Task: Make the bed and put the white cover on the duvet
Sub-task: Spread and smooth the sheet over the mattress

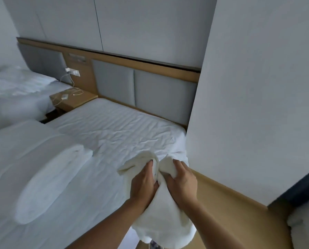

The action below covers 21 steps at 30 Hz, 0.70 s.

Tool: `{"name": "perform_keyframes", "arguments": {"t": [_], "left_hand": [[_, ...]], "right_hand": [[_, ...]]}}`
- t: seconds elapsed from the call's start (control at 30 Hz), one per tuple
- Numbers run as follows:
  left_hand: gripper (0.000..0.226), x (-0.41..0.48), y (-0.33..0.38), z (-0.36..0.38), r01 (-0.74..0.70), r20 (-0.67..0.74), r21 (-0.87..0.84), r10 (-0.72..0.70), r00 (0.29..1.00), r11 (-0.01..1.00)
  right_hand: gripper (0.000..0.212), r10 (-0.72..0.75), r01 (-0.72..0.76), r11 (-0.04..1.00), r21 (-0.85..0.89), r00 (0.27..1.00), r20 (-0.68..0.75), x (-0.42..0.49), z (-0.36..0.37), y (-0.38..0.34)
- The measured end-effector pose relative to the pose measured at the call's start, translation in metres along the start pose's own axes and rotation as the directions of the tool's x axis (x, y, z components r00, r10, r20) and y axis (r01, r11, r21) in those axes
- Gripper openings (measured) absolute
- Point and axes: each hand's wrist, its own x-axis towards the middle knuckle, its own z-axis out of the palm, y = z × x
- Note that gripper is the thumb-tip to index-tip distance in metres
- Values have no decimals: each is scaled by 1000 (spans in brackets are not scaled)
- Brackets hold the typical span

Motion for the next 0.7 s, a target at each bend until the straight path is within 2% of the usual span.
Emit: {"name": "perform_keyframes", "arguments": {"t": [0.1,0.2,0.3,0.4,0.47,0.53,0.57,0.63,0.67,0.7], "left_hand": [[65,85,-11,19,95,-13,-95,-97,995,991],[45,161,-11,28,121,-71,-185,-137,988,975],[44,232,-9,26,177,-70,-223,-197,978,959],[40,306,-16,22,225,-97,-280,-261,960,933],[38,355,-22,20,304,-114,-391,-374,921,869],[36,403,-26,18,390,-113,-604,-559,822,696],[35,430,-35,21,433,-109,-638,-631,768,637],[30,485,-50,21,474,-146,-629,-692,707,617],[29,514,-62,21,481,-160,-611,-693,703,629],[40,543,-75,19,510,-203,-551,-699,686,660]], "right_hand": [[30,-28,33,998,-52,994,108,92,33,19],[39,-60,77,993,-89,981,183,179,55,29],[49,-49,73,994,-87,968,245,254,76,37],[49,-76,94,994,-52,956,285,330,105,41],[49,-97,115,993,-37,943,317,384,133,43],[50,-134,153,988,-23,921,365,437,165,47],[50,-157,173,985,-5,906,392,465,184,49],[50,-195,186,980,64,869,455,520,224,50],[50,-210,178,978,112,849,485,548,245,49],[50,-220,159,974,160,828,516,576,267,48]]}}
